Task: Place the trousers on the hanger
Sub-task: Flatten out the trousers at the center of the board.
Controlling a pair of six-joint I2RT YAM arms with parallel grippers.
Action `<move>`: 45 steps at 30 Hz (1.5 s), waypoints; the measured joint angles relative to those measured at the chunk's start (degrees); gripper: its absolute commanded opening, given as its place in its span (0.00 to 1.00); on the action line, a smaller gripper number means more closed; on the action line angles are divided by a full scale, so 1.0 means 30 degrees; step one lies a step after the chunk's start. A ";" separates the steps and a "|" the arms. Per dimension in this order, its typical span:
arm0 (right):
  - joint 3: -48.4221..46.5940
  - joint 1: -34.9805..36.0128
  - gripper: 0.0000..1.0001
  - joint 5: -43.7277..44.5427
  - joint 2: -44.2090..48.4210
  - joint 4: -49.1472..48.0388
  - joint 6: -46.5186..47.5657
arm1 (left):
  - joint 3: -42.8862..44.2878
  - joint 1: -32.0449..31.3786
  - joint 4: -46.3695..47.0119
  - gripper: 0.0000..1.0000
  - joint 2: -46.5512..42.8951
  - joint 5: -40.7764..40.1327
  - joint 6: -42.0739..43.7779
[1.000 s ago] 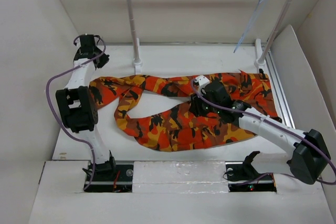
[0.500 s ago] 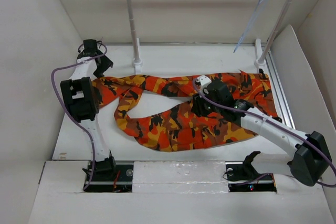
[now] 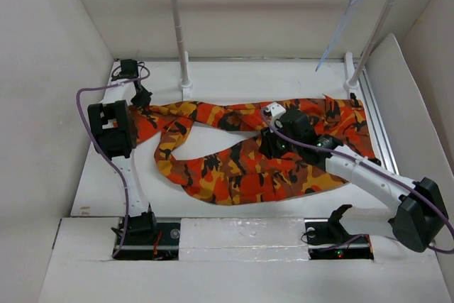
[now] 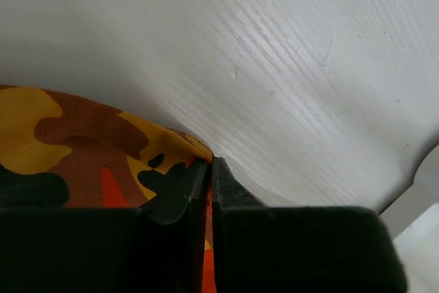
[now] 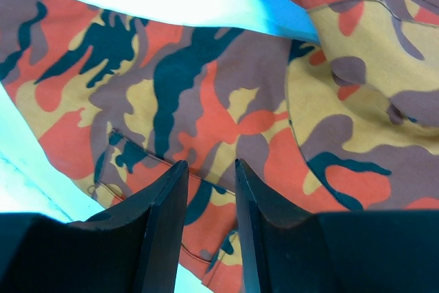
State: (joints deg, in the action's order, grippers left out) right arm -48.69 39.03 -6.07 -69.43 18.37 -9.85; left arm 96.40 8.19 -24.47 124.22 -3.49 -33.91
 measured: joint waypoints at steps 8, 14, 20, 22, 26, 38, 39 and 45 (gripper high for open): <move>0.0000 -0.1647 0.39 -0.0022 0.0525 0.0357 0.0656 | 0.1115 -0.0306 0.0066 0.00 -0.0954 0.1042 -0.0459; 0.0000 -0.2914 0.39 -0.0459 0.0561 0.0437 0.1377 | -0.3053 -0.0940 0.3024 0.00 -0.8655 0.1923 -0.1428; 0.0051 -0.3752 0.39 -0.1005 0.0561 0.0605 0.2091 | -1.3828 0.0189 0.7992 0.11 -1.8484 0.1078 -0.3548; 0.0182 -0.4022 0.39 -0.1202 0.0561 0.0641 0.2317 | -1.7260 0.1195 0.9289 0.45 -1.9577 0.1027 -0.4328; 0.0284 -0.4401 0.39 -0.1457 0.0561 0.1071 0.2601 | -2.0254 0.3730 0.8954 0.64 -1.6218 0.2062 -0.5238; 0.0925 -0.4524 0.38 -0.2127 0.0809 0.1107 0.3206 | -1.3763 0.3759 0.6878 0.63 -1.5256 0.0568 -0.3534; 0.1064 -0.4524 0.34 -0.2178 0.0787 0.1115 0.3206 | -1.2393 0.3512 0.6528 0.62 -1.4462 0.0131 -0.3249; 0.1326 -0.4517 0.00 -0.2834 0.0073 0.0809 0.3235 | -0.3716 0.1530 0.4335 0.53 -0.6419 -0.2637 -0.1617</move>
State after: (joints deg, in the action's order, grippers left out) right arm -44.71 25.47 -14.57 -69.21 20.80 -0.14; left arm 85.25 12.78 -11.46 104.97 -11.40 -38.76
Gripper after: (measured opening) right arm 0.017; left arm 0.551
